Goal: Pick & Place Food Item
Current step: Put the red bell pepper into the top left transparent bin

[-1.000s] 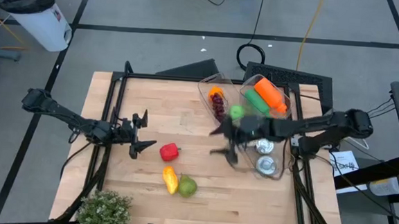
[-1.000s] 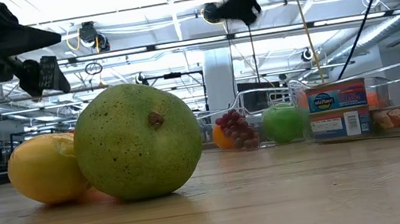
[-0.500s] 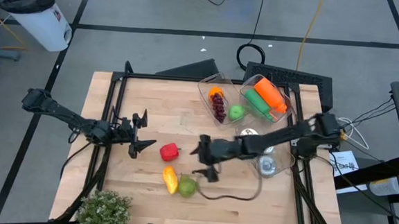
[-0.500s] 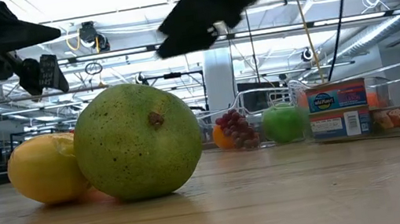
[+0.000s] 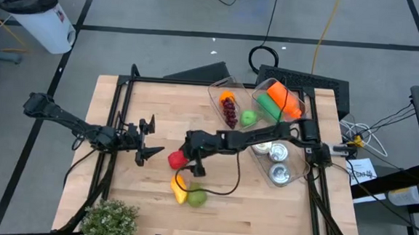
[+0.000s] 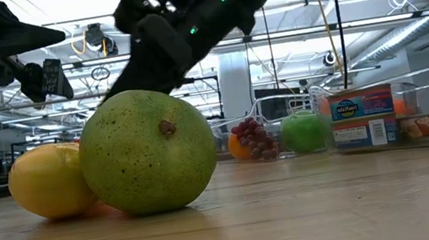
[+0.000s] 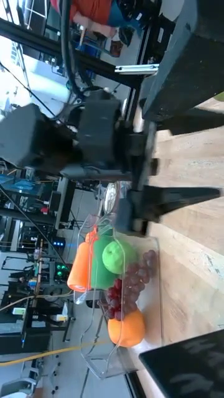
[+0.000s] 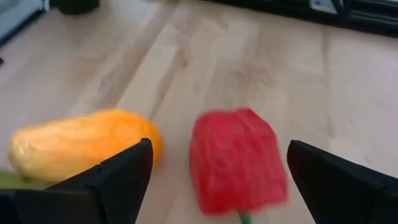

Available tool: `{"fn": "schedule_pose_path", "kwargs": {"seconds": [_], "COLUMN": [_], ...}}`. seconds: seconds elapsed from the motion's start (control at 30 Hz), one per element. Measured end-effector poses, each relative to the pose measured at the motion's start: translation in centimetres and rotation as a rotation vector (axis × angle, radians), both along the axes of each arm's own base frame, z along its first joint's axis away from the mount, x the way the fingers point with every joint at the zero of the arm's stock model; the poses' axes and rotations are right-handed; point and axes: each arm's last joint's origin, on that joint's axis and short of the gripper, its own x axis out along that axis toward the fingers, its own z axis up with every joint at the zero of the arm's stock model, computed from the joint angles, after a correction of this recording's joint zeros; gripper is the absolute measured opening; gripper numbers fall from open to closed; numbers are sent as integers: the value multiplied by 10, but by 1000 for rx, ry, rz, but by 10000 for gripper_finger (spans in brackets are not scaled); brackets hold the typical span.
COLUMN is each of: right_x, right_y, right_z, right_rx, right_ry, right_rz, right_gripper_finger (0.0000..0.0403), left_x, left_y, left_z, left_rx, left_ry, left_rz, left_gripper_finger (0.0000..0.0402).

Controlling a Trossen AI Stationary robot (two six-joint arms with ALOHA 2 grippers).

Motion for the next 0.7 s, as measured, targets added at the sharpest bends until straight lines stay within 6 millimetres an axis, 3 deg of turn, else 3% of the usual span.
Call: {"fn": "schedule_pose_path", "kwargs": {"seconds": [0.2, 0.43, 0.7], "right_x": [10, 12, 11], "right_y": [-3, -20, -23], "right_z": [-20, -44, -44], "right_rx": [-11, 0, 1], "right_ry": [-37, 28, 36], "right_rz": [30, -14, -18], "right_gripper_finger": [354, 350, 304], "left_x": [0, 0, 0], "left_y": [0, 0, 0], "left_z": [0, 0, 0], "left_rx": [1, 5, 6], "left_ry": [0, 0, 0], "left_rz": [0, 0, 1], "left_gripper_finger": [333, 333, 333]}}
